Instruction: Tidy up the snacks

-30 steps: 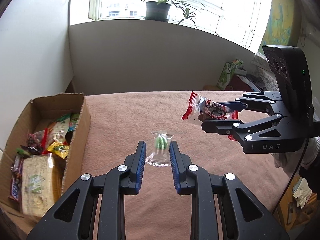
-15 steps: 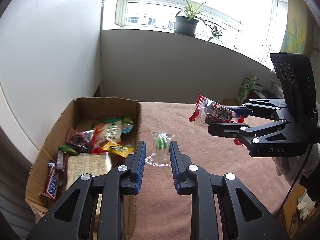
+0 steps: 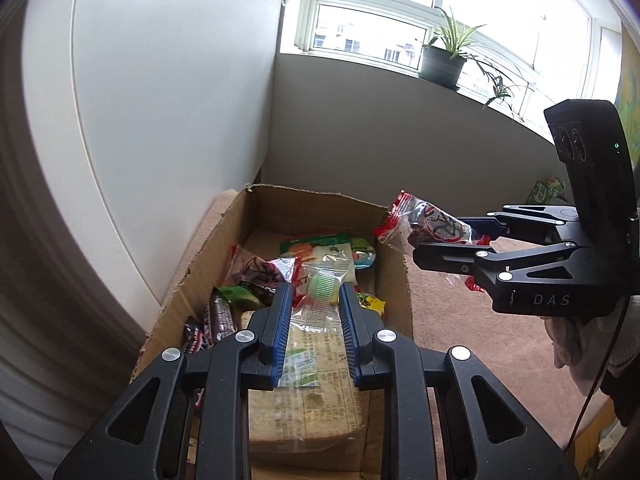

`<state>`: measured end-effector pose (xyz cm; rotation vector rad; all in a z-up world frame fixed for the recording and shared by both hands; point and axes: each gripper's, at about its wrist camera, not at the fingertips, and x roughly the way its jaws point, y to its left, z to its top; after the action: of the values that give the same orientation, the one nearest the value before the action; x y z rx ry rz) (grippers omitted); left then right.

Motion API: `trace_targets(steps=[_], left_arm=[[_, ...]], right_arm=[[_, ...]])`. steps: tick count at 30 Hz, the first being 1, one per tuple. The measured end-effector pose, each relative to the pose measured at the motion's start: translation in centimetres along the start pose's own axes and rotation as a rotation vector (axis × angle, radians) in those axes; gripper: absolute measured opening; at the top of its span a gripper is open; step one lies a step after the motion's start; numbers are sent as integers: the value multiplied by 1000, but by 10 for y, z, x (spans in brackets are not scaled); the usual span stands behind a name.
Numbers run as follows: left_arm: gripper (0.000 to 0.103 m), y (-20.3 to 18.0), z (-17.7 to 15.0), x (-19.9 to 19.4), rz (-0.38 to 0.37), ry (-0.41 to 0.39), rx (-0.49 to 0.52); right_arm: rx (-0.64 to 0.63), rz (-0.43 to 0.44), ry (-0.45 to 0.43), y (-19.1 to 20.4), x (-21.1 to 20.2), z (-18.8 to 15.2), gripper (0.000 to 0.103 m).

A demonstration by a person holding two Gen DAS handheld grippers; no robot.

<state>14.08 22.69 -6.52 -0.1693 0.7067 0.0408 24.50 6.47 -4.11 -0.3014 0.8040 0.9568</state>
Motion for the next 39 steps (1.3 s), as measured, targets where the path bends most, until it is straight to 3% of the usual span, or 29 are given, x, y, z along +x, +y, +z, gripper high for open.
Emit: trace_targets(steps=[8, 10, 12, 13, 14, 19, 22, 26, 39], left_arm=[[25, 9, 1, 4, 25, 11, -10], [26, 9, 0, 5, 28, 17, -8], [37, 8, 0, 5, 35, 14, -4], [56, 7, 0, 4, 42, 8, -4], [66, 7, 0, 2, 45, -3, -5], [66, 6, -1, -3, 46, -15, -10], [66, 4, -2, -7, 48, -15, -7], [74, 3, -5, -9, 64, -11, -7], [79, 3, -24, -34, 108, -7, -63]], right_arm=[[23, 12, -3, 9, 16, 10, 51], [27, 9, -3, 9, 16, 10, 55], [30, -14, -19, 8, 12, 9, 78], [33, -19, -29, 7, 8, 8, 81], [37, -20, -35, 5, 6, 7, 84], [59, -40, -44, -1, -4, 5, 86], [69, -53, -63, -4, -11, 2, 100], [84, -44, -72, -4, -20, -3, 101], [118, -68, -104, 5, -47, -36, 101]])
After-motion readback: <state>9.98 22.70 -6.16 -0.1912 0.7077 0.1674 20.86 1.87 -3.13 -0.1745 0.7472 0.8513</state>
